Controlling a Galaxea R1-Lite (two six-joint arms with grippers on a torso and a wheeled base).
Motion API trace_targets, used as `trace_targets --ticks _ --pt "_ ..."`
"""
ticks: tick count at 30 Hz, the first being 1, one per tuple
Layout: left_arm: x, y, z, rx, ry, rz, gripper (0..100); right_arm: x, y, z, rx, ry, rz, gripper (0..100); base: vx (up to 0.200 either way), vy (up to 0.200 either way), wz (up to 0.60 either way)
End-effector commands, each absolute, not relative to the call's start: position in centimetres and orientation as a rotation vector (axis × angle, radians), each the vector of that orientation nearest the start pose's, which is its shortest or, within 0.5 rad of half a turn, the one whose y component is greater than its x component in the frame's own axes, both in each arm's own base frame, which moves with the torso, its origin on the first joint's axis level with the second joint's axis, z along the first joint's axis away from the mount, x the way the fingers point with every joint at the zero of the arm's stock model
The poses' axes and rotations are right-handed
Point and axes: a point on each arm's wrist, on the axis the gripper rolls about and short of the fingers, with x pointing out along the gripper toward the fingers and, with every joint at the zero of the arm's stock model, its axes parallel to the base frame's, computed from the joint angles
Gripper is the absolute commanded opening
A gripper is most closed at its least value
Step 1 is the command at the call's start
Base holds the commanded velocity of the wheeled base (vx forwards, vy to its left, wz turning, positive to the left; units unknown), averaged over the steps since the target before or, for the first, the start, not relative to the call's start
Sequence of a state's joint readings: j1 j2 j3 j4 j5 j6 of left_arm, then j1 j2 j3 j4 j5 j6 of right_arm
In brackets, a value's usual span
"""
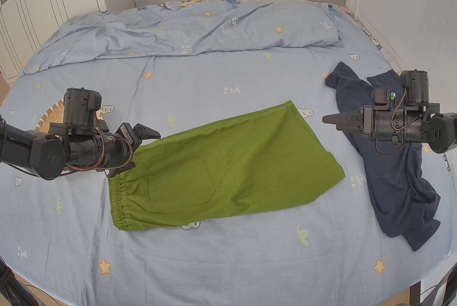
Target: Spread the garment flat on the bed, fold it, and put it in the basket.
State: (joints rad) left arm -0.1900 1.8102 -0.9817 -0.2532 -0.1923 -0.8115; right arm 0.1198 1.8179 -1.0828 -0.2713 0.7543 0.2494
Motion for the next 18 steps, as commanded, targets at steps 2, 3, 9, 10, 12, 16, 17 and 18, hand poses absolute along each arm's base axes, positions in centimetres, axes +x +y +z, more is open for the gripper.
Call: trace_targets --ticks 2,3,9,10,12,16,17,18 --pt "35.0 -4.3 13.5 -0.806 0.671 -0.042 100 33.7 5.6 18.5 0.379 0.559 0.798 100 0.0 0.0 0.0" --pt "35.4 -4.0 13.3 -0.81 0.657 -0.037 100 33.7 5.6 18.5 0.378 0.559 0.798 100 0.0 0.0 0.0" --pt "37.2 -3.7 11.7 -0.817 0.611 -0.046 100 33.7 5.7 18.5 0.378 0.56 0.8 100 0.0 0.0 0.0" --pt "37.3 -3.8 11.6 -0.817 0.611 -0.046 100 33.7 5.6 18.5 0.377 0.559 0.799 100 0.0 0.0 0.0" --pt "37.6 -3.7 11.5 -0.819 0.607 -0.045 100 33.7 5.6 18.5 0.377 0.559 0.799 100 0.0 0.0 0.0" --pt "37.3 -3.8 11.9 -0.82 0.601 -0.053 100 33.7 5.6 18.5 0.378 0.559 0.798 100 0.0 0.0 0.0" --pt "37.2 -3.8 12.1 -0.819 0.596 -0.055 100 33.7 5.7 18.4 0.379 0.561 0.799 100 0.0 0.0 0.0" --pt "37.0 -3.7 12.6 -0.82 0.584 -0.059 100 33.7 5.7 18.4 0.378 0.561 0.801 100 0.0 0.0 0.0"
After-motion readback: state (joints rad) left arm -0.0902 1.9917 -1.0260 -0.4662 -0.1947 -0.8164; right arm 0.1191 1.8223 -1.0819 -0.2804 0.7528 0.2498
